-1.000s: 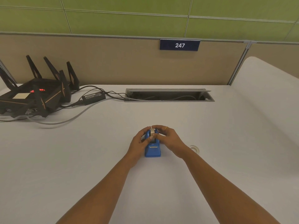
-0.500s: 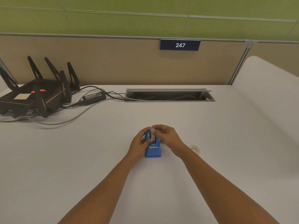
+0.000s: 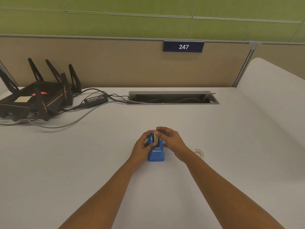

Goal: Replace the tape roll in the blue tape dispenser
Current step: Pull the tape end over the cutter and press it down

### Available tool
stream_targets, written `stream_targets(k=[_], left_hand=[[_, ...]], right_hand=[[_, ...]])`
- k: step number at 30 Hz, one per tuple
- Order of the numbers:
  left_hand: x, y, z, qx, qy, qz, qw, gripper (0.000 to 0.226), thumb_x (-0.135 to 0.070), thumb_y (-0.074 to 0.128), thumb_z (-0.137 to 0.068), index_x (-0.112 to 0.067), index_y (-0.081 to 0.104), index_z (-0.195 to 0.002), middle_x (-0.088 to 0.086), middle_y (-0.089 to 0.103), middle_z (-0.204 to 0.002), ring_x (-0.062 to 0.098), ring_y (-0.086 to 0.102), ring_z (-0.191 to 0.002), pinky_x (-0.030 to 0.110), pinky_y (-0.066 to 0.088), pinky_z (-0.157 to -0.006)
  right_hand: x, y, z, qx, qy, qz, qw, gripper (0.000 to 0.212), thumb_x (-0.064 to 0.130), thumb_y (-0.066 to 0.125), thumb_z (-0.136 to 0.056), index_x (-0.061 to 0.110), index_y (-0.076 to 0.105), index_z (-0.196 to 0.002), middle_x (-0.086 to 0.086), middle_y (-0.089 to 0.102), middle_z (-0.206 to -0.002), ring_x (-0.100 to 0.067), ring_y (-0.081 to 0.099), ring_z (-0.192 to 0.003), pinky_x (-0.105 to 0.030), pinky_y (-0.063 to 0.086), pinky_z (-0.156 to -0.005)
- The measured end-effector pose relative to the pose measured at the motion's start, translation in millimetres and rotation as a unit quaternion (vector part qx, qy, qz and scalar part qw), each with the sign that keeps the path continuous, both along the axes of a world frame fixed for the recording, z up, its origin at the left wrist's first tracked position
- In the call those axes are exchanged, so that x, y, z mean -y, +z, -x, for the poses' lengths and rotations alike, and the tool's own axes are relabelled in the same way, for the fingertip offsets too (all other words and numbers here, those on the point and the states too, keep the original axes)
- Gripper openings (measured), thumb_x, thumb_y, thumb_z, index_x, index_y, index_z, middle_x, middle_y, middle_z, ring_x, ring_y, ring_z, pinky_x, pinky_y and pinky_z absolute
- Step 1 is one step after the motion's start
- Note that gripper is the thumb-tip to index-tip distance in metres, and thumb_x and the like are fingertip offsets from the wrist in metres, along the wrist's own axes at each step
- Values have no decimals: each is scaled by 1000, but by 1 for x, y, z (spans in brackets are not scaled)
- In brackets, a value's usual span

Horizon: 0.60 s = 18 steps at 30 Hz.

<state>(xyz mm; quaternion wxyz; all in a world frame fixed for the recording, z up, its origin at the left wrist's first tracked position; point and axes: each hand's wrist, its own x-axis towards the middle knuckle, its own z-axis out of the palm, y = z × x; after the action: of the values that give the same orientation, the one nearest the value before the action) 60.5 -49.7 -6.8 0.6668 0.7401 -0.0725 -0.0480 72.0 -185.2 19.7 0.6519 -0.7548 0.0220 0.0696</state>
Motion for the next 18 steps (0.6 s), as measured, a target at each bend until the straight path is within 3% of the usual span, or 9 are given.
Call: stream_targets(k=[3,7,13,18], left_hand=[[-1,1,0,8,-6,8,1000,38,-12,55,-86,-32,43,-116,-7,48,-121,7,45,-110,24,40,-95],[0,0,-2,-19,4,24,1000,48,-15,56,-85,-24,41,-129,-5,47,-125,10,45,-115,26,41,-97],[-1,0,-3,-20,10,18,1000,45,-16,56,-86,-22,44,-128,-6,49,-123,11,48,-113,25,41,-97],[-1,1,-3,-12,6,8,1000,42,-15,57,-85,-25,46,-124,-5,50,-124,12,48,-114,30,41,-100]], right_hand=[[0,1,-1,12,0,13,1000,37,22,61,-86,13,54,-121,-7,60,-123,-22,53,-117,-39,45,-101],[2,3,-1,24,23,39,999,38,18,63,-84,15,54,-121,-6,59,-123,-20,53,-114,-30,44,-91],[5,4,0,30,32,38,998,41,13,66,-82,15,54,-120,-8,58,-125,-22,52,-115,-37,45,-98],[4,4,-1,20,24,18,999,34,18,64,-83,17,56,-117,-3,61,-116,-18,54,-109,-24,45,-83]])
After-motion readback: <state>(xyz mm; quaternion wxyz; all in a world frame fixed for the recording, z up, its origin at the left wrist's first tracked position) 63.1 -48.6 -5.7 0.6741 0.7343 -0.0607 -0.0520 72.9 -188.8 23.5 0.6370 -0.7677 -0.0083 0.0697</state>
